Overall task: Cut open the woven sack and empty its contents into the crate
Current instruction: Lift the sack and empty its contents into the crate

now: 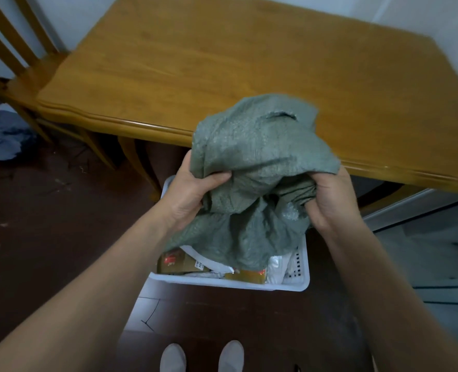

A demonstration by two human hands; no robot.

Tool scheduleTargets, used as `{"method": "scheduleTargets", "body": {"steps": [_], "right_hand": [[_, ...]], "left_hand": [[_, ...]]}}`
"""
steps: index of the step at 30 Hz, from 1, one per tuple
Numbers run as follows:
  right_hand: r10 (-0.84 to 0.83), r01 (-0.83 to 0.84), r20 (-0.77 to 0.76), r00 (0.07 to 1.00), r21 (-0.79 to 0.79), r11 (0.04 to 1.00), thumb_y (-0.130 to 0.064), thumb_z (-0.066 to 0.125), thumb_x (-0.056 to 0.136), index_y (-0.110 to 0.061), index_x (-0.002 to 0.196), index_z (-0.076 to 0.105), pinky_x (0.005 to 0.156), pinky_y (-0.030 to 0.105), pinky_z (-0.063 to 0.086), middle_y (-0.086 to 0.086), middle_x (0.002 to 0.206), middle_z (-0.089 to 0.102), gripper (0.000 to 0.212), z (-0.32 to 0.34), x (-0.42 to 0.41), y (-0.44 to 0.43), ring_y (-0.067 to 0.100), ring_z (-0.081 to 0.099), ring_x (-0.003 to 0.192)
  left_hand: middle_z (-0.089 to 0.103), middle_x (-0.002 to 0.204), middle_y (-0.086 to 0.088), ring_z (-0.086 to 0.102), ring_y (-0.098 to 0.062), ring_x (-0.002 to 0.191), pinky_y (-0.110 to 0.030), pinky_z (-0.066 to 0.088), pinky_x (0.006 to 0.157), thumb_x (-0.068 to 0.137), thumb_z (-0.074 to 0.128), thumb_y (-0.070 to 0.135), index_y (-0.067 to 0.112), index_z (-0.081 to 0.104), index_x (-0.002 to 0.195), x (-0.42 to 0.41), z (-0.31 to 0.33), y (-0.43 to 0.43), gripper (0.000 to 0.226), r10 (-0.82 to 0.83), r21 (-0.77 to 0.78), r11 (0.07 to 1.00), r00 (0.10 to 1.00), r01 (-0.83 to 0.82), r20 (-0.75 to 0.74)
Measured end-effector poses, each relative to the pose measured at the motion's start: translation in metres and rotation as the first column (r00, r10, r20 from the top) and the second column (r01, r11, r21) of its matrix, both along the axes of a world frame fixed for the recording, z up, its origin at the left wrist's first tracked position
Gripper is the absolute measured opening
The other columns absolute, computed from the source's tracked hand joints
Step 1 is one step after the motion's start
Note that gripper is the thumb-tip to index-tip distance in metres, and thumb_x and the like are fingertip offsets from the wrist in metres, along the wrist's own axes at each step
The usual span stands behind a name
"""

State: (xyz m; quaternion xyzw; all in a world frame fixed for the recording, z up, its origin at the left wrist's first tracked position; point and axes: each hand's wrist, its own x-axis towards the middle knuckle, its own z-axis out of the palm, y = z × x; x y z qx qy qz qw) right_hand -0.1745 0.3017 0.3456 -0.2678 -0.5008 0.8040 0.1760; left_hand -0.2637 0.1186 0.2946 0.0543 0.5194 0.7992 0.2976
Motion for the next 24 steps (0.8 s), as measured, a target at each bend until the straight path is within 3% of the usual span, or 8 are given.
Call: {"method": "scheduleTargets", "body": {"steps": [4,8,13,15,17,20,22,24], "right_hand": [[0.100,-0.108,0.297,0.950,0.010,0.994,-0.005,0.064,0.083,-0.011,0.124,0.058,0.084,0.045,0.057,0.018,0.112,0.068,0.041,-0.027,0.002,0.002,0.031,0.069,0.096],[0.179,-0.173,0.445,0.877,-0.055,0.983,-0.006,0.059,0.088,-0.013,0.118,0.060,0.086,0.051,0.054,0.021,0.106,0.069,0.030,-0.061,0.018,-0.003,0.036,0.068,0.095],[0.249,-0.216,0.597,0.763,-0.129,0.968,-0.014,0.061,0.090,-0.001,0.109,0.064,0.085,0.048,0.055,0.021,0.099,0.071,0.023,-0.098,0.038,-0.018,0.036,0.069,0.092],[0.260,-0.215,0.643,0.720,-0.149,0.965,-0.014,0.063,0.089,-0.002,0.104,0.064,0.076,0.043,0.056,0.019,0.096,0.070,0.019,-0.108,0.042,-0.021,0.033,0.068,0.088],[0.269,-0.197,0.678,0.684,-0.184,0.963,-0.013,0.064,0.088,-0.003,0.102,0.062,0.071,0.041,0.055,0.018,0.096,0.069,0.017,-0.116,0.043,-0.022,0.032,0.067,0.087],[0.274,-0.187,0.734,0.621,-0.200,0.962,-0.011,0.063,0.088,-0.001,0.110,0.059,0.076,0.043,0.054,0.020,0.101,0.067,0.025,-0.127,0.041,-0.017,0.035,0.065,0.092],[0.298,-0.213,0.757,0.582,-0.212,0.954,-0.011,0.061,0.087,-0.001,0.111,0.059,0.072,0.039,0.055,0.020,0.100,0.068,0.026,-0.130,0.038,-0.016,0.034,0.066,0.088],[0.339,-0.258,0.766,0.546,-0.232,0.938,-0.012,0.062,0.085,-0.003,0.106,0.061,0.071,0.037,0.055,0.020,0.097,0.069,0.023,-0.128,0.033,-0.017,0.033,0.067,0.086]], "left_hand": [[0.063,0.126,-0.003,0.061,-0.019,0.115,-0.042,0.049,0.097,0.070,0.079,0.020,0.023,0.046,0.131,0.008,-0.008,-0.011,0.069,-0.133,-0.222,0.968,0.990,0.120,-0.046],[0.071,0.112,-0.004,0.066,-0.023,0.104,-0.047,0.049,0.097,0.051,0.079,0.059,0.026,0.065,0.108,0.012,-0.024,-0.024,0.068,-0.046,-0.398,0.911,0.984,0.112,0.172],[0.064,0.118,-0.010,0.062,-0.026,0.104,-0.041,0.050,0.095,0.071,0.073,0.052,0.009,0.058,0.120,0.017,-0.051,-0.027,0.068,0.072,-0.585,0.798,0.940,0.146,0.333],[0.045,0.141,-0.011,0.052,-0.028,0.120,-0.043,0.045,0.101,0.070,0.072,0.055,0.014,0.051,0.129,0.024,-0.060,-0.028,0.075,0.062,-0.724,0.680,0.976,0.111,0.208],[-0.001,0.158,-0.007,0.025,-0.028,0.141,-0.043,0.033,0.112,0.068,0.076,0.051,0.027,0.031,0.143,0.038,-0.060,-0.031,0.091,-0.068,-0.833,0.552,0.995,-0.025,-0.075],[-0.034,0.152,0.006,-0.013,-0.021,0.146,-0.044,0.030,0.113,0.058,0.082,0.050,0.048,0.003,0.146,0.067,-0.061,-0.035,0.118,-0.491,-0.869,0.478,0.781,-0.129,-0.386],[-0.041,0.148,0.004,-0.026,-0.024,0.143,-0.045,0.032,0.109,0.058,0.078,0.057,0.050,-0.013,0.142,0.080,-0.074,-0.033,0.124,-0.774,-0.952,0.270,0.557,-0.140,-0.302],[-0.040,0.149,0.002,-0.027,-0.028,0.142,-0.048,0.030,0.110,0.063,0.074,0.058,0.047,-0.024,0.140,0.084,-0.087,-0.030,0.125,-0.850,-0.985,0.082,0.506,-0.149,-0.147]]}}
